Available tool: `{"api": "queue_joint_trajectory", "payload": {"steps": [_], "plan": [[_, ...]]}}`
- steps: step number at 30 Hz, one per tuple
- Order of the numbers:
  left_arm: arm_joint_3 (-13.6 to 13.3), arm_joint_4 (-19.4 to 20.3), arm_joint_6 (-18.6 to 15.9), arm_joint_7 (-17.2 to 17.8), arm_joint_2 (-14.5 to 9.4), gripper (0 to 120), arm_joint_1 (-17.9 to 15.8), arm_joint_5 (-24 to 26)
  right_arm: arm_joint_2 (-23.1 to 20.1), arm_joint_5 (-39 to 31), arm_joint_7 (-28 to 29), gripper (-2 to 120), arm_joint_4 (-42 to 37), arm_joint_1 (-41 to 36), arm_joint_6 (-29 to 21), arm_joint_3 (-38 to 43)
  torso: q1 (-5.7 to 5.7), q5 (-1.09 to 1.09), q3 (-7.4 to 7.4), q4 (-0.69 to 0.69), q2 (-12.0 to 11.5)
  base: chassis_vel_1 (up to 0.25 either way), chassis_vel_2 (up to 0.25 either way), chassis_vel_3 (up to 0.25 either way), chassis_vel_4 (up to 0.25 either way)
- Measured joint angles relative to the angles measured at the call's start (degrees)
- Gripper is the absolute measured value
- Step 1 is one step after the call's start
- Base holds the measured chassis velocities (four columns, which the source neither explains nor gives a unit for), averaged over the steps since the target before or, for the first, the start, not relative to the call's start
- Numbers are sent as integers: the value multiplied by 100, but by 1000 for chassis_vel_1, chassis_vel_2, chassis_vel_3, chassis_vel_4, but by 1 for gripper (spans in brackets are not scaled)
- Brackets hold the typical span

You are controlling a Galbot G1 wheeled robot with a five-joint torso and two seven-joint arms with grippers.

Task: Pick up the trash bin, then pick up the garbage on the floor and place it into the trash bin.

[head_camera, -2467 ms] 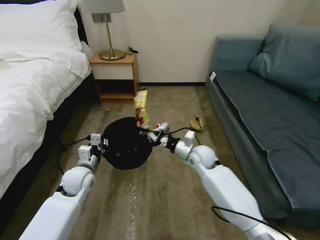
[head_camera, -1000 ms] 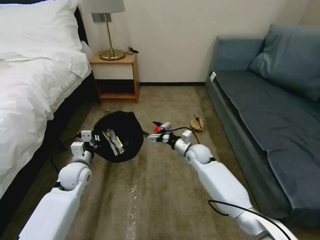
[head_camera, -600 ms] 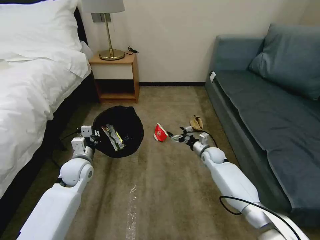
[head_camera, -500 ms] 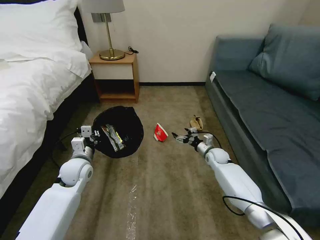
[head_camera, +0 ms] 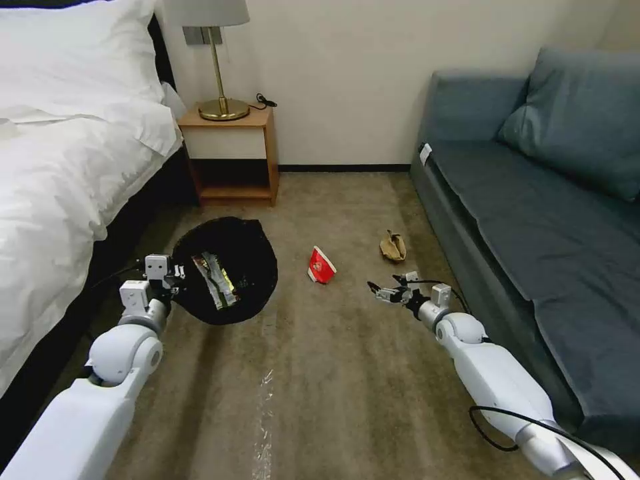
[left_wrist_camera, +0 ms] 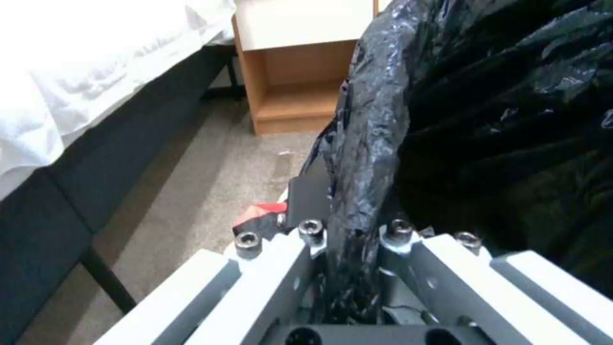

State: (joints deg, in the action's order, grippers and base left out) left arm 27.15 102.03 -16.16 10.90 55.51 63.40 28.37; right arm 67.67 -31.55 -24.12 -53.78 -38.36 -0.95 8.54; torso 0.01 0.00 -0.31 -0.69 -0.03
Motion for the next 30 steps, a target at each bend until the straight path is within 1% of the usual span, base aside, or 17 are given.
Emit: {"api": "queue_joint_trajectory", "payload": {"steps": [1, 4, 6, 12, 19, 26, 30], "plan": [[40, -24, 10, -93, -50, 2, 12, 2, 12, 1, 4, 100, -4, -32, -7, 45, 0, 0, 0, -1, 0, 0, 0, 0, 0], [84, -75, 25, -165, -98, 2, 16, 2, 31, 1, 6, 100, -14, -55, -15, 75, 0, 0, 0, -1, 0, 0, 0, 0, 0], [169, -215, 55, -255, -159, 2, 15, -6, 58, 0, 6, 100, -36, -102, -28, 102, 0, 0, 0, 0, 0, 0, 0, 0, 0], [247, -369, 100, -371, -202, 2, 16, -18, 125, 11, -30, 100, -25, -170, -31, 132, 0, 0, 0, 0, 0, 0, 0, 0, 0], [257, -473, 140, -412, -198, 2, 12, -32, 178, 14, -83, 100, 28, -185, -26, 158, 0, 0, 0, 0, 0, -21, 17, 21, -18], [261, -599, 190, -464, -187, 2, -21, -45, 258, -1, -144, 100, 145, -126, -5, 194, 0, 0, -1, 1, 0, -107, 107, 123, -105], [261, -630, 202, -490, -188, 2, -46, -46, 290, -2, -152, 100, 192, -105, -2, 195, 0, 2, -1, 0, 0, -186, 154, 168, -163]]}}
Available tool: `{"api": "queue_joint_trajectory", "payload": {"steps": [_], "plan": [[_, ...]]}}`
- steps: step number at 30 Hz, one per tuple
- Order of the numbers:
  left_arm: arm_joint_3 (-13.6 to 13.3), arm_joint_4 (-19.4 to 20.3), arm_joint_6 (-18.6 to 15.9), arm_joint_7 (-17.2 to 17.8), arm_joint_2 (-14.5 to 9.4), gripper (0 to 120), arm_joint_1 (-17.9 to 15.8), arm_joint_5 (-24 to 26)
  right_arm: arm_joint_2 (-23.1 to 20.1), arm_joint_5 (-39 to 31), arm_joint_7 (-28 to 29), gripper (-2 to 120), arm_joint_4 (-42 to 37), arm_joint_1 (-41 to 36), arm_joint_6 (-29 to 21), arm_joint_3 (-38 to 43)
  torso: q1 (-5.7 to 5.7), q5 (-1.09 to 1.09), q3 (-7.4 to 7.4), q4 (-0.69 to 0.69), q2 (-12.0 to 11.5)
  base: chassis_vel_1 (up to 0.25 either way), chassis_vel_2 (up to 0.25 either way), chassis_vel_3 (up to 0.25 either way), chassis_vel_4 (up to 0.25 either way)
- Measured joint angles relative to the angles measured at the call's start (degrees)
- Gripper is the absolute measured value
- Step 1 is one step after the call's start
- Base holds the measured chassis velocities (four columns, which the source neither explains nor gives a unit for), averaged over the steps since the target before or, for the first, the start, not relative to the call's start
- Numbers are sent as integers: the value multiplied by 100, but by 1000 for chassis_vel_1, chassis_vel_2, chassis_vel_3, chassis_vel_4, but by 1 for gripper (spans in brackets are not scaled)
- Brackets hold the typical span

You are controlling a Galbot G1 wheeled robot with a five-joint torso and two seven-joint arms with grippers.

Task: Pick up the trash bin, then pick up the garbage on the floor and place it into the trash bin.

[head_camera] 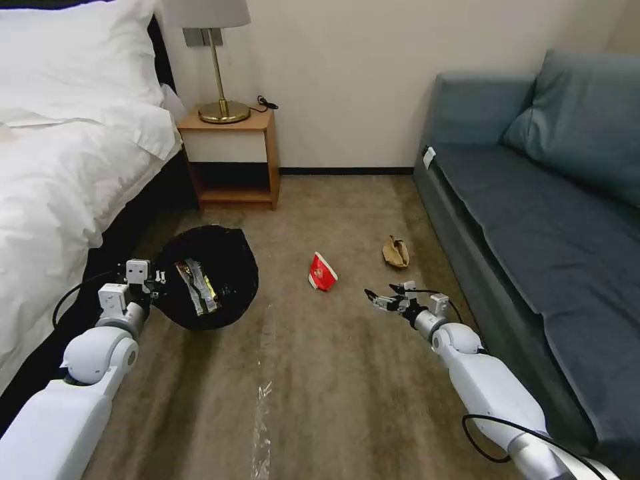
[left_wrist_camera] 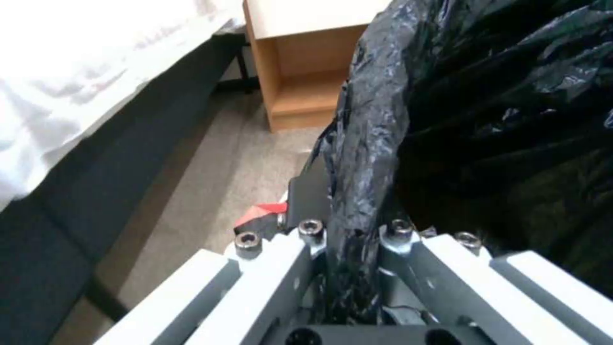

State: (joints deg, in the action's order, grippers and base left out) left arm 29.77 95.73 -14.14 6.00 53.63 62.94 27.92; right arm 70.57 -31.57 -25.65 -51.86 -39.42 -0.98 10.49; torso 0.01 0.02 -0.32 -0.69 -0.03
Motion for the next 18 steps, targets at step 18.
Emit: {"api": "queue_joint_trajectory", "payload": {"steps": [18], "plan": [[-32, -136, 52, -97, -11, 2, -72, 8, 142, 22, -58, 100, 258, 150, 25, -37, 0, -2, 1, 0, 0, -160, 161, 150, -162]]}}
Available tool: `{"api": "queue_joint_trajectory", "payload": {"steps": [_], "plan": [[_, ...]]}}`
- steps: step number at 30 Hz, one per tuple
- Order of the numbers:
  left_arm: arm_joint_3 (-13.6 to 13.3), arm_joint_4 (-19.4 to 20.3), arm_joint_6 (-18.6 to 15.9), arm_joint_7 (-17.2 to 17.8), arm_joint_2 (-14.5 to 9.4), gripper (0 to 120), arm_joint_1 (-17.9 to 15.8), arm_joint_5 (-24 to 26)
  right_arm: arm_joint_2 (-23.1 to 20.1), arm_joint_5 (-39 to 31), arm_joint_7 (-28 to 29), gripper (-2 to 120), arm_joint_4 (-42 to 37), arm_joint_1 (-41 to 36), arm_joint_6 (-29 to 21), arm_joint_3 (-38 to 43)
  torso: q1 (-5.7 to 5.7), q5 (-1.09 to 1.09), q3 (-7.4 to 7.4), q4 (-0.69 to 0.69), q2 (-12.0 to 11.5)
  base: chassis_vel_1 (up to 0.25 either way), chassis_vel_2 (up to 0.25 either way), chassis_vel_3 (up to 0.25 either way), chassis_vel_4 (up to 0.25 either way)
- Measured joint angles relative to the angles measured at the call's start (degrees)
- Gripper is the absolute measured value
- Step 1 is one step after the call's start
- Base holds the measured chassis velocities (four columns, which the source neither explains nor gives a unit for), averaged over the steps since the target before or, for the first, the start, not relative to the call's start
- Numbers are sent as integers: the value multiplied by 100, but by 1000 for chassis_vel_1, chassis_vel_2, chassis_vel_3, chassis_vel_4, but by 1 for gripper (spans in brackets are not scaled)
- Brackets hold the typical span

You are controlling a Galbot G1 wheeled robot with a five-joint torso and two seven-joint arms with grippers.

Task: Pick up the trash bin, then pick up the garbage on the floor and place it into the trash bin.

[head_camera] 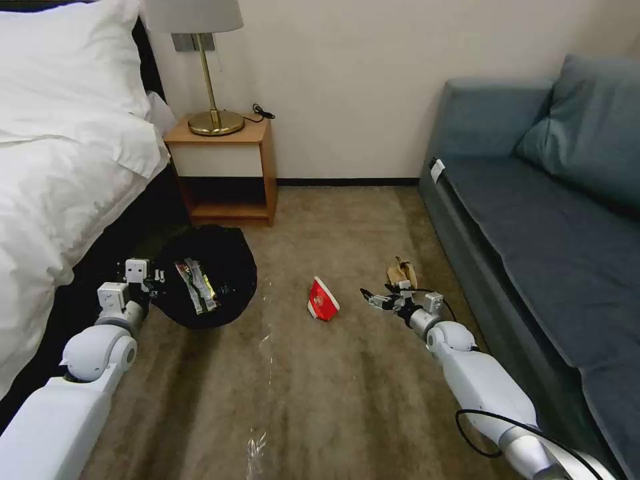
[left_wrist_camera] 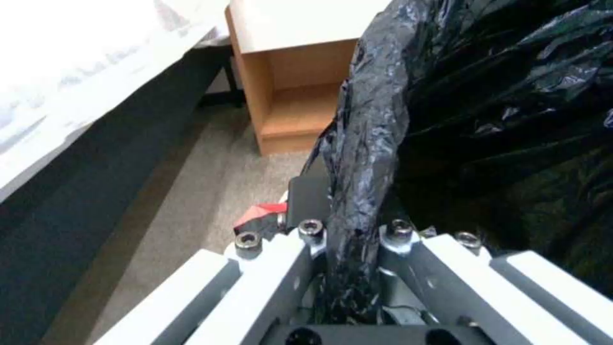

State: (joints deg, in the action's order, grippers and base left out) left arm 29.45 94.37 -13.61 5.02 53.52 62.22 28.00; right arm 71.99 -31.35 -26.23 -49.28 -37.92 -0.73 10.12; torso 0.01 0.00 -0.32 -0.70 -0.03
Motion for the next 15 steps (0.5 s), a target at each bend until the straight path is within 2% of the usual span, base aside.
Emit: {"api": "queue_joint_trajectory", "payload": {"steps": [15], "plan": [[-26, 44, 26, -39, -36, 2, 35, -10, 11, 34, -18, 100, 49, -21, 5, 82, 0, -2, 0, 0, 0, -170, 179, 173, -183]]}}
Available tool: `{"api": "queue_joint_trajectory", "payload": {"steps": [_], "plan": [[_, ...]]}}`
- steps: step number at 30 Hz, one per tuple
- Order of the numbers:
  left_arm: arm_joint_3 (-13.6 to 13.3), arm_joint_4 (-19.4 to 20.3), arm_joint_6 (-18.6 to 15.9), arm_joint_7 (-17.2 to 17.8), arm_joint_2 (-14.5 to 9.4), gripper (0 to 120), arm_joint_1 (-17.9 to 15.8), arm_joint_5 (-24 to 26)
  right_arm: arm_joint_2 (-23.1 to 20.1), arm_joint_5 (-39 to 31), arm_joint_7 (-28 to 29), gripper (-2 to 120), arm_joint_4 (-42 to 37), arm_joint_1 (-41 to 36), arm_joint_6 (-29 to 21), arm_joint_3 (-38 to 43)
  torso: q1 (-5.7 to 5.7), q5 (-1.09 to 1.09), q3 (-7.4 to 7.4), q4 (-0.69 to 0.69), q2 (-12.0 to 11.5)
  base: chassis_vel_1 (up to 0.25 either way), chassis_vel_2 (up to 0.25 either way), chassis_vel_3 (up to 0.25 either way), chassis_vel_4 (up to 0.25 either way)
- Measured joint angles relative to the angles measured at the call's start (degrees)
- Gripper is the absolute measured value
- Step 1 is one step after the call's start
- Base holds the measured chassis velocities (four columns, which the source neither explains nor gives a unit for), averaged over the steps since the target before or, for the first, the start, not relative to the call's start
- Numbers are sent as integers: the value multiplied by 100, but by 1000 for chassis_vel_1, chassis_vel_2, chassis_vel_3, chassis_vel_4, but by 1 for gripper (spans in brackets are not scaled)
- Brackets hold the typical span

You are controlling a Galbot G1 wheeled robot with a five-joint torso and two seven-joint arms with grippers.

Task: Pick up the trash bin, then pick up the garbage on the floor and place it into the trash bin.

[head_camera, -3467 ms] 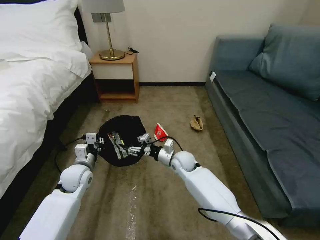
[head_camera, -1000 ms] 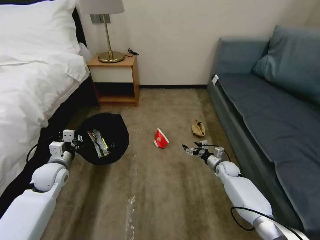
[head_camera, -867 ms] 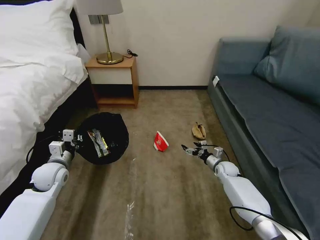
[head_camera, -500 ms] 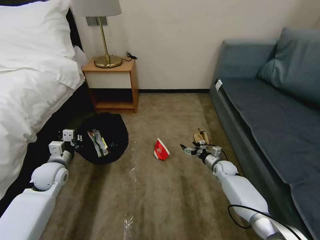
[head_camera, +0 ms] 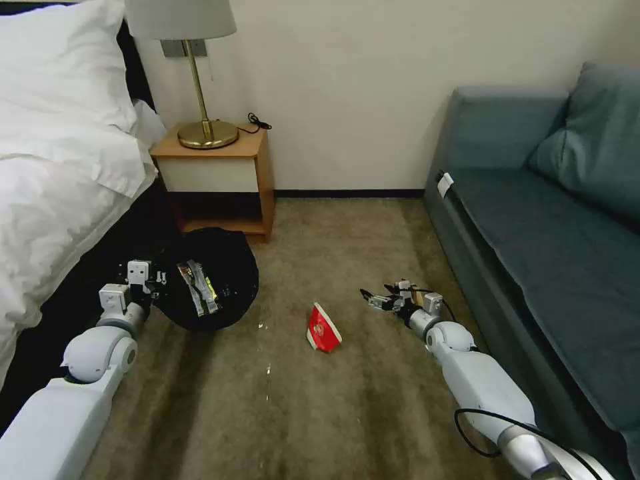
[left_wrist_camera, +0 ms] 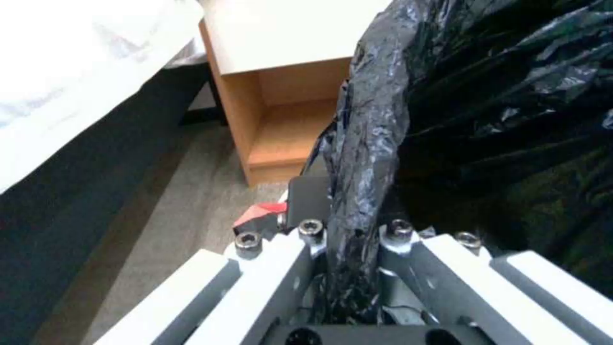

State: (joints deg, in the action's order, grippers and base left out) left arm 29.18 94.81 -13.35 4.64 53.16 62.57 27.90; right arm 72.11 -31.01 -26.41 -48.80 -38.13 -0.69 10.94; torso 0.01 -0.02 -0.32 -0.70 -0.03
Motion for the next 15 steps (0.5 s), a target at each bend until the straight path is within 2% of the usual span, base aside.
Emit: {"api": "queue_joint_trajectory", "payload": {"steps": [11, 15], "plan": [[-31, 55, -16, 3, 24, 2, 37, -37, -45, 21, -16, 100, -51, -94, 17, 80, 0, 2, 0, 1, 0, -172, 162, 182, -173], [-34, 130, -33, 6, 46, 2, 78, -69, -192, 130, -112, 100, -234, -243, 11, 41, 0, 5, 0, 1, 0, -179, 165, 182, -159]]}}
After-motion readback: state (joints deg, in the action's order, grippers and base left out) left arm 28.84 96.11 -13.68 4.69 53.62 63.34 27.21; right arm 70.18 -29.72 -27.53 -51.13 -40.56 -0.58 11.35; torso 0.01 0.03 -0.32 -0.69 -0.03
